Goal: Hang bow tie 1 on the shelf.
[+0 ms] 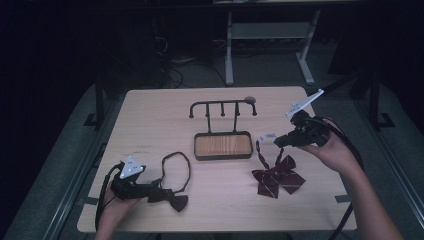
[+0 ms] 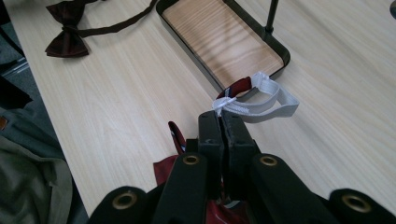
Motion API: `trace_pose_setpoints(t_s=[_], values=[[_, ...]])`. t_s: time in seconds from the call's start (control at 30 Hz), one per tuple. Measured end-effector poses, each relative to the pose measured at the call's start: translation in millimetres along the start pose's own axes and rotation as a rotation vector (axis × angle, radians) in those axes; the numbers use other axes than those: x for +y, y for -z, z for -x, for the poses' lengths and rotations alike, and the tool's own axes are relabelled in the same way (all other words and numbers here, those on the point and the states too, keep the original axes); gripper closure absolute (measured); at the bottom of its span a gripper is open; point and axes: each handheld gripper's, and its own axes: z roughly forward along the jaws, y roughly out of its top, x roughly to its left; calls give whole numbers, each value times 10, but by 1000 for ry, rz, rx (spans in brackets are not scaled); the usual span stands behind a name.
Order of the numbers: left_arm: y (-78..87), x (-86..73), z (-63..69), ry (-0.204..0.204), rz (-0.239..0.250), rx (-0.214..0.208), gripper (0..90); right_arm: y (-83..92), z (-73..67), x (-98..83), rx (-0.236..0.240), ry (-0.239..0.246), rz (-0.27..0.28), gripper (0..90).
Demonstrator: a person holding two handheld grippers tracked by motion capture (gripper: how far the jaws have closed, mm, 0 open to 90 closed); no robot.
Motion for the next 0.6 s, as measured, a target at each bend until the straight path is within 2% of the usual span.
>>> trace_pose_setpoints(t_s=[0.6], values=[[5, -2, -3, -1, -3, 0, 276, 171, -142, 255, -19, 69, 24, 877]])
